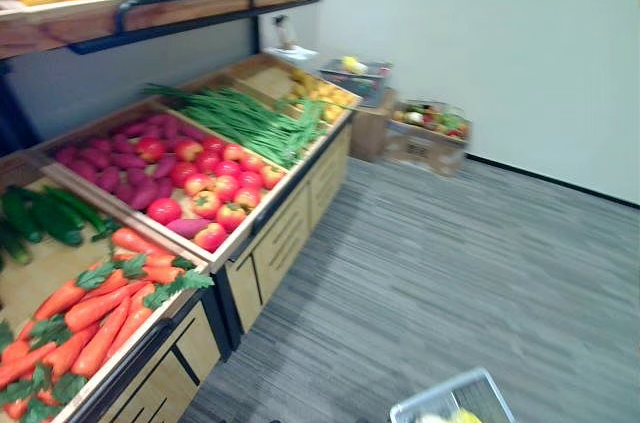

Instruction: Pick vegetable in the basket

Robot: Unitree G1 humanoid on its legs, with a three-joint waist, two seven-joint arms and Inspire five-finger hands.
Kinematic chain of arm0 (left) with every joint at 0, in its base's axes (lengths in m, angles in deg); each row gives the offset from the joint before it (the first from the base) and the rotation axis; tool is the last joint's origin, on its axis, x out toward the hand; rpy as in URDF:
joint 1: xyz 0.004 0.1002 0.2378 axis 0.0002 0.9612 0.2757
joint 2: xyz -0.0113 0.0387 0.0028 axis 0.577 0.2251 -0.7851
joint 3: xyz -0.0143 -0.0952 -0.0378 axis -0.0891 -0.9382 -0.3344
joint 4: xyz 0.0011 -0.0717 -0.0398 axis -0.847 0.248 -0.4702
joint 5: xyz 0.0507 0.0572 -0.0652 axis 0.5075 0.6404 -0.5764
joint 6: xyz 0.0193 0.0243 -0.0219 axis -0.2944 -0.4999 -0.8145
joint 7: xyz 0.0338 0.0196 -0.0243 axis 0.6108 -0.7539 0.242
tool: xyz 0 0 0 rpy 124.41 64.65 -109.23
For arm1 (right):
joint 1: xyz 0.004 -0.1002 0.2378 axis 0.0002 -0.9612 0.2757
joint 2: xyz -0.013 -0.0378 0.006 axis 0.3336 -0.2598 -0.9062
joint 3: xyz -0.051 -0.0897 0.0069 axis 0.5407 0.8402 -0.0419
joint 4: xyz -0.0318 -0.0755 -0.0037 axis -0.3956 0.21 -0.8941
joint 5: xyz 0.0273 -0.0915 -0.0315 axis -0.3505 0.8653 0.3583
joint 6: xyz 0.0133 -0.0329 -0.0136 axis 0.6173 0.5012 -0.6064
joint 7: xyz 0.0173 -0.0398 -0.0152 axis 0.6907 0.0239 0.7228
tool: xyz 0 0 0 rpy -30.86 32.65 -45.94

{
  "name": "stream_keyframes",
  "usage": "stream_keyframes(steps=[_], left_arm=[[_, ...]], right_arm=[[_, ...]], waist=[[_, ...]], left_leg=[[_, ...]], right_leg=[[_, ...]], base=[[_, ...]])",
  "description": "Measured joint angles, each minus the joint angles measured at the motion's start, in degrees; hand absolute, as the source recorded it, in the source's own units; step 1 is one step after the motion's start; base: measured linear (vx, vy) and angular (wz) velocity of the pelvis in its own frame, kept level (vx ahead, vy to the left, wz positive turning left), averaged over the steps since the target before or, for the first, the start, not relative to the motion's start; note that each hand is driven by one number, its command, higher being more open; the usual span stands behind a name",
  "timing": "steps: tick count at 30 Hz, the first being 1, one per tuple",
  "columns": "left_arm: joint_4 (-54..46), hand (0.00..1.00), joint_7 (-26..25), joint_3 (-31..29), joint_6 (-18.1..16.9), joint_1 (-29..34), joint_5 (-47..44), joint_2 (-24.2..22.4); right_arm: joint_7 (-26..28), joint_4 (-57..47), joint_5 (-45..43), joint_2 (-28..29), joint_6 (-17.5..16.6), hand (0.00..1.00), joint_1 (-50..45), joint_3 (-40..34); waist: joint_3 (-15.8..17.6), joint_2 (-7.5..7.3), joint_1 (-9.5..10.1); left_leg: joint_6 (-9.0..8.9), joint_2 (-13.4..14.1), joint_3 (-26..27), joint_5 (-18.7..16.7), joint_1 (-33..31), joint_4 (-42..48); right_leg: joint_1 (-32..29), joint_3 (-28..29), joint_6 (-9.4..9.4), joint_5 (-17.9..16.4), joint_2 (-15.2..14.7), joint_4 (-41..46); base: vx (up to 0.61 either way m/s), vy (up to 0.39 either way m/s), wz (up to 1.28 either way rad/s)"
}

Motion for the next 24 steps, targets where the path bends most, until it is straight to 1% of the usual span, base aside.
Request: stream_keyframes(steps=[1,2,3,4,5,6,7,9,10,11,12,13,14,17,19,20,21,24], left_arm=[[-0.86,1.0,0.28,-0.68,0.14,0.68,0.26,-0.61],[-2.31,1.0,0.39,-1.8,0.19,1.42,0.23,-1.74],[-2.62,1.0,0.4,-2.13,0.22,1.41,0.25,-2.06],[-2.73,1.0,0.58,-2.61,0.35,1.22,0.25,-2.35],[-2.78,1.0,0.71,-2.45,0.31,1.04,0.26,-2.23],[-2.77,1.0,0.71,-2.17,0.26,0.93,0.26,-2.04],[-2.73,1.0,0.69,-0.42,0.04,0.81,0.24,-1.4],[-2.55,1.0,0.67,2.34,-0.12,0.39,0.16,-0.83],[-2.47,1.0,0.62,3.05,-0.2,0.34,0.17,-0.83],[-2.01,1.0,0.62,4.11,-0.5,0.25,0.18,-0.58],[-1.74,1.0,0.63,4.3,-0.94,0.2,0.16,-0.51],[-1.43,1.0,0.72,4.57,-1.55,0.16,0.15,-0.38],[-1.4,1.0,0.74,5.42,-2.51,0.2,0.15,-0.24],[-1.34,1.0,0.78,5.47,-3.48,0.31,0.15,-0.06],[-0.91,1.0,0.41,5.35,-3.46,0.37,0.16,0.35],[-0.7,1.0,-0.06,5.31,-3.21,0.37,0.16,0.38],[-0.27,1.0,-0.37,5.31,-2.87,0.35,0.17,0.33],[0.39,1.0,-0.77,5.31,-1.85,0.2,0.19,0.34]], right_arm=[[-0.24,-0.08,0.0,-0.27,0.2,0.0,0.02,-0.18],[-0.35,-0.6,0.08,-0.89,1.21,0.0,0.67,-0.04],[-0.38,-0.85,0.12,-1.17,1.37,0.0,0.98,0.0],[-0.31,-1.11,1.05,-1.82,1.59,0.0,1.62,0.31],[-0.29,-1.05,2.91,-2.26,2.11,0.0,2.18,0.4],[-0.26,-0.99,3.68,-2.45,2.42,0.0,2.34,0.5],[-0.18,-0.94,4.92,-2.8,3.0,0.0,2.4,1.0],[0.0,-0.79,6.31,-3.45,3.71,0.0,2.43,1.92],[-0.01,-0.69,6.65,-3.54,3.78,0.0,2.41,2.02],[-0.02,-0.29,6.5,-3.47,3.83,0.0,2.41,2.04],[-0.02,-0.28,6.45,-3.32,3.82,0.0,2.41,2.06],[-0.01,-0.29,5.85,-2.99,3.77,0.0,2.48,2.11],[-0.01,-0.31,4.7,-3.01,3.71,0.0,2.61,2.29],[-0.22,-0.3,4.41,-3.01,3.19,0.0,4.06,4.2],[0.09,-0.2,4.42,-3.43,2.82,0.0,4.82,4.46],[0.08,-0.22,4.4,-3.41,1.95,0.0,4.98,4.45],[-0.03,-0.54,4.39,-3.47,1.14,0.0,5.23,4.45],[-0.24,-0.9,4.38,-3.93,1.02,0.0,5.8,4.46]], waist=[[-0.05,0.64,0.0],[-0.24,1.62,0.04],[-0.12,2.1,0.03],[-0.17,2.44,0.05],[-0.23,2.63,0.24],[-0.1,2.34,0.26],[-0.18,1.56,0.26],[-0.43,1.28,0.06],[-0.48,1.42,0.0],[-0.55,1.55,0.01],[-0.53,1.52,0.03],[-0.45,1.43,0.12],[-0.2,0.87,0.45],[-0.06,0.91,0.79],[-0.01,0.95,1.07],[0.12,1.11,1.02],[0.4,1.48,0.68],[0.72,1.8,0.22]], left_leg=[[-0.24,1.09,0.8,-0.11,0.01,0.55],[-1.12,3.03,3.2,0.36,-0.17,0.83],[-2.05,3.82,4.09,0.9,-0.25,0.55],[-3.43,4.64,5.7,2.49,-0.39,-0.25],[-3.87,5.04,6.87,4.15,-0.55,-0.19],[-4.06,5.18,7.4,4.99,-0.74,-0.02],[-4.42,5.45,9.26,6.84,-1.63,-0.13],[-4.93,5.33,14.43,9.87,-2.56,-2.53],[-4.92,5.33,15.73,10.48,-2.55,-3.67],[-5.34,5.15,17.49,11.93,-2.49,-6.36],[-4.93,4.95,17.71,12.45,-2.58,-7.12],[-5.06,4.5,17.72,13.17,-2.9,-7.74],[-4.84,4.21,17.71,13.34,-3.79,-7.41],[-4.81,3.94,17.7,13.35,-4.59,-6.92],[-4.42,3.79,18.6,13.6,-3.79,-8.25],[-3.99,3.61,19.47,13.9,-2.7,-9.5],[-3.95,3.51,20.13,13.91,-1.64,-10.65],[-3.49,3.03,21.66,14.1,0.15,-12.97]], right_leg=[[0.4,-1.59,-0.76,-1.46,0.21,0.91],[1.1,-4.01,-1.67,-3.12,0.67,1.61],[1.88,-5.38,-2.12,-3.44,0.76,1.46],[3.32,-7.83,-2.67,-3.78,0.84,0.38],[5.13,-10.13,-3.2,-4.09,0.48,-0.83],[6.18,-11.59,-3.43,-4.23,0.04,-1.55],[7.71,-14.39,-3.51,-4.28,-0.92,-2.87],[9.78,-19.42,-3.51,-4.27,-2.6,-4.87],[10.47,-20.91,-3.51,-4.27,-2.82,-5.41],[12.04,-24.08,-3.51,-4.27,-3.19,-6.75],[12.69,-25.16,-3.51,-4.27,-3.34,-7.41],[14.08,-26.76,-3.5,-4.27,-3.76,-8.66],[15.04,-27.78,-3.33,-4.16,-3.98,-9.75],[15.67,-28.22,-2.81,-3.79,-4.05,-11.0],[15.75,-27.71,-2.57,-3.51,-4.04,-11.64],[16.0,-27.35,-2.52,-3.38,-4.04,-11.77],[16.32,-27.15,-2.36,-3.28,-4.04,-11.94],[16.19,-26.49,-2.11,-3.31,-4.55,-11.43]], base=[[0.49,-0.417,1.18],[0.32,-0.24,0.79],[0.35,-0.283,0.96],[0.29,-0.254,0.99],[0.26,-0.247,1.02],[0.21,-0.228,1.13],[0.15,-0.184,1.28],[0.13,-0.136,1.34],[0.08,-0.056,1.35],[0.06,-0.013,1.2],[0.05,0.012,1.38],[0.0,0.04,1.07],[-0.02,0.045,0.96],[-0.05,0.056,0.38],[-0.09,0.079,-0.1],[-0.1,0.071,-0.13],[-0.11,0.076,-0.13],[-0.11,0.103,-0.11]])
